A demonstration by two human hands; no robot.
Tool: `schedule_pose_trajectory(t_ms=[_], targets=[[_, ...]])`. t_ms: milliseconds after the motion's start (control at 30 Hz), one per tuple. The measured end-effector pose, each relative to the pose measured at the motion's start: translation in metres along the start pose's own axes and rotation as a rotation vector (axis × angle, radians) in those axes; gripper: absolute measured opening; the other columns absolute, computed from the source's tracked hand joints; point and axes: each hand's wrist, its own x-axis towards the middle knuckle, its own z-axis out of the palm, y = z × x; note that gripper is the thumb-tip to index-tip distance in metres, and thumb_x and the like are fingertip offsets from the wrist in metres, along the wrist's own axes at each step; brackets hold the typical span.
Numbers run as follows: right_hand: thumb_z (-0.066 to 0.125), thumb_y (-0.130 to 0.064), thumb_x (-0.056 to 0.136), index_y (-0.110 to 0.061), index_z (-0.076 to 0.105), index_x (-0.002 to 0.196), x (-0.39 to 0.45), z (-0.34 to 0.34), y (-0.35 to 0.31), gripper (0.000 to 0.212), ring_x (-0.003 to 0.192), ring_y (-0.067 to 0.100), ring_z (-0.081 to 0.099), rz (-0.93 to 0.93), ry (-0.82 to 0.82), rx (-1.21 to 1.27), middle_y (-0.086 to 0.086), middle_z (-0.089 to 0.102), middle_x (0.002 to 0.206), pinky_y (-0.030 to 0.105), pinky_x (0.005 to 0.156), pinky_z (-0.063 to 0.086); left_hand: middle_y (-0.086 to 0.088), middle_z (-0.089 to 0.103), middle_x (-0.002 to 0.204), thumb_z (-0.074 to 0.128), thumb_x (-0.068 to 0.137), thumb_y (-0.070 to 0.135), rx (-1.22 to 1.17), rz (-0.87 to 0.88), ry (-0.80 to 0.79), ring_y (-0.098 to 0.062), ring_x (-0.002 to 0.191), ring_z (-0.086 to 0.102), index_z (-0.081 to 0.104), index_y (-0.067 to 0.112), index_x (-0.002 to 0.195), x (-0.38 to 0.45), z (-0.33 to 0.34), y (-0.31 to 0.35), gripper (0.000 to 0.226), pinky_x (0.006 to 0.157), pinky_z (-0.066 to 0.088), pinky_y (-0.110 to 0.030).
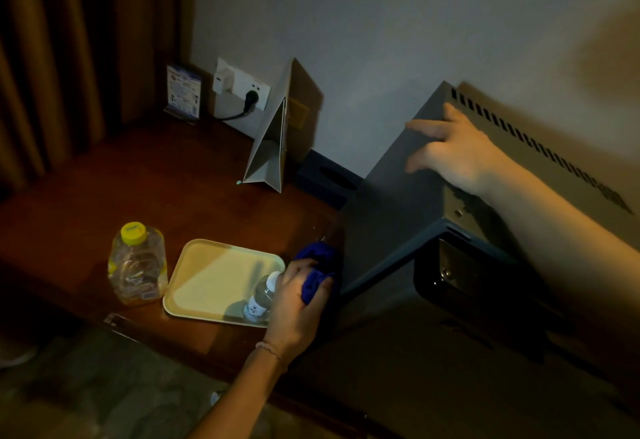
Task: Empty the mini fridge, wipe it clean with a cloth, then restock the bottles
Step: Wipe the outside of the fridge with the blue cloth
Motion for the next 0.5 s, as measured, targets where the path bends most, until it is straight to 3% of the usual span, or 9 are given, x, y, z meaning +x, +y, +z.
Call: schedule_pose_trajectory(t_ms=[167,333,500], targets=[[0.066,-0.029,0.085,-0.041,0.041,0.147,-0.001,-0.001,0.0,0.069,0.153,0.026,-0.006,-0.004,-0.009,-0.006,0.001,-0.004,0.167,0.053,0.122,0.002,0.024,0.047,0.116,0.048,0.089,0.06,-0.092,0.081,0.008,-0.014,0.105,0.055,0.06,0.044,0.095,0.038,0.01,0.028,0.021,0.093,0.048,-0.046],[0.065,-0.029,0.085,-0.042,0.041,0.147,0.0,-0.001,0.001,0.068,0.153,0.024,-0.006,-0.013,-0.008,-0.013,0.0,-0.005,0.167,0.053,0.122,0.004,0.015,0.051,0.109,0.047,0.091,0.059,-0.117,0.148,-0.011,-0.02,0.103,0.054,0.062,0.033,0.096,0.076,0.02,0.041,0.03,0.093,0.045,-0.051],[0.066,-0.033,0.085,-0.045,0.037,0.149,0.002,-0.001,0.0,0.071,0.152,0.026,-0.009,-0.003,-0.015,-0.041,-0.001,-0.006,0.167,0.052,0.12,0.002,0.008,0.049,0.115,0.05,0.09,0.057,-0.091,0.019,-0.087,-0.018,0.109,0.053,0.059,0.035,0.096,0.133,0.033,0.043,0.025,0.103,0.04,-0.048]])
